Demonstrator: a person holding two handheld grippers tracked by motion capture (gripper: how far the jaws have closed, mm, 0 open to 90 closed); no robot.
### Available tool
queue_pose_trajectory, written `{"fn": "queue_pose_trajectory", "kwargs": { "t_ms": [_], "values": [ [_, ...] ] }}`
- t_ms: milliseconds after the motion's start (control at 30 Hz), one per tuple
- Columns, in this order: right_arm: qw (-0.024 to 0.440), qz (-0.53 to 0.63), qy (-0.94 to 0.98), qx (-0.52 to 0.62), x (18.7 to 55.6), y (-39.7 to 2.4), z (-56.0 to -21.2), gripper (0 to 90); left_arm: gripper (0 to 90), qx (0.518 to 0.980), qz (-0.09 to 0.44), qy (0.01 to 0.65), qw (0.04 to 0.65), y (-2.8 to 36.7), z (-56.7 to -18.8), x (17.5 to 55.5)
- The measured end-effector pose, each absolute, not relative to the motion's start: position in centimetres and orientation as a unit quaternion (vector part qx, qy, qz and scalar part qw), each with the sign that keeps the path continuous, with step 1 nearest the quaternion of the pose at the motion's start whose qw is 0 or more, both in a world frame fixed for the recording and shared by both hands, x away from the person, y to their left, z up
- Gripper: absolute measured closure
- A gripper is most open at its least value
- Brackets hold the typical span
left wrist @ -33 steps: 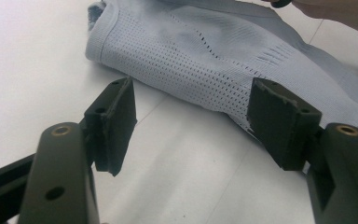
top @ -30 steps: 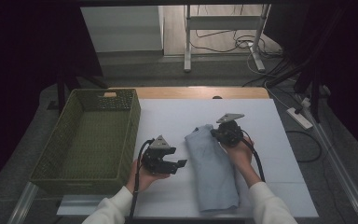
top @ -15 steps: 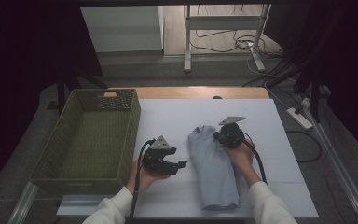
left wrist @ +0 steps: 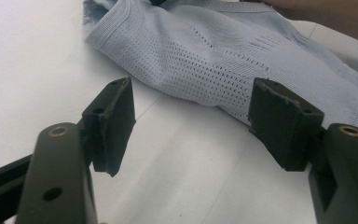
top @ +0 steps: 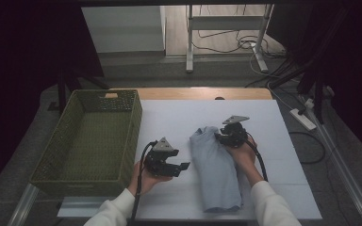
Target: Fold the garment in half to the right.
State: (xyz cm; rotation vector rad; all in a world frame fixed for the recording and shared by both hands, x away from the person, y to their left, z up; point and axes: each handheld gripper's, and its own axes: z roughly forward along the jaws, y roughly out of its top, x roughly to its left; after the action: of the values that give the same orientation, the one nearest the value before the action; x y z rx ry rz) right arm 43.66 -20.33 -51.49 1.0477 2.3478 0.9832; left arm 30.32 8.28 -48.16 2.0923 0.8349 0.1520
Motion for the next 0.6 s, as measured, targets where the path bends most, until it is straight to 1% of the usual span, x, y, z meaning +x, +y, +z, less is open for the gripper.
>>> {"fn": "queue_pose_trajectory", "kwargs": {
  "t_ms": [67, 100, 133, 200, 233, 267, 500, 600],
  "values": [
    [0.185, 0.345, 0.838, 0.379, 44.0, -20.3, -51.8, 61.1, 32.1, 0.838, 0.061, 0.334, 0.427, 8.3, -48.2, 30.3],
    [0.180, 0.343, 0.839, 0.382, 44.2, -20.2, -51.9, 64.0, 32.1, 0.838, 0.061, 0.334, 0.427, 8.3, -48.2, 30.3],
    [0.170, 0.351, 0.838, 0.382, 44.3, -20.3, -52.1, 70.5, 32.0, 0.838, 0.061, 0.334, 0.427, 8.3, -48.2, 30.3],
    [0.160, 0.358, 0.838, 0.379, 44.4, -20.3, -52.1, 79.9, 32.1, 0.838, 0.061, 0.334, 0.427, 8.3, -48.2, 30.4],
    [0.159, 0.358, 0.841, 0.373, 44.3, -20.2, -52.1, 84.0, 32.1, 0.838, 0.061, 0.335, 0.427, 8.3, -48.2, 30.4],
    [0.160, 0.359, 0.844, 0.367, 44.2, -20.1, -52.0, 85.5, 32.0, 0.838, 0.061, 0.335, 0.427, 8.3, -48.2, 30.4],
    [0.199, 0.390, 0.846, 0.305, 43.3, -19.0, -50.5, 87.4, 32.0, 0.837, 0.062, 0.335, 0.428, 8.4, -48.1, 30.4],
    [0.198, 0.399, 0.847, 0.290, 43.2, -18.4, -50.0, 87.4, 31.8, 0.837, 0.062, 0.335, 0.428, 8.5, -48.1, 30.4]
  ]
}}
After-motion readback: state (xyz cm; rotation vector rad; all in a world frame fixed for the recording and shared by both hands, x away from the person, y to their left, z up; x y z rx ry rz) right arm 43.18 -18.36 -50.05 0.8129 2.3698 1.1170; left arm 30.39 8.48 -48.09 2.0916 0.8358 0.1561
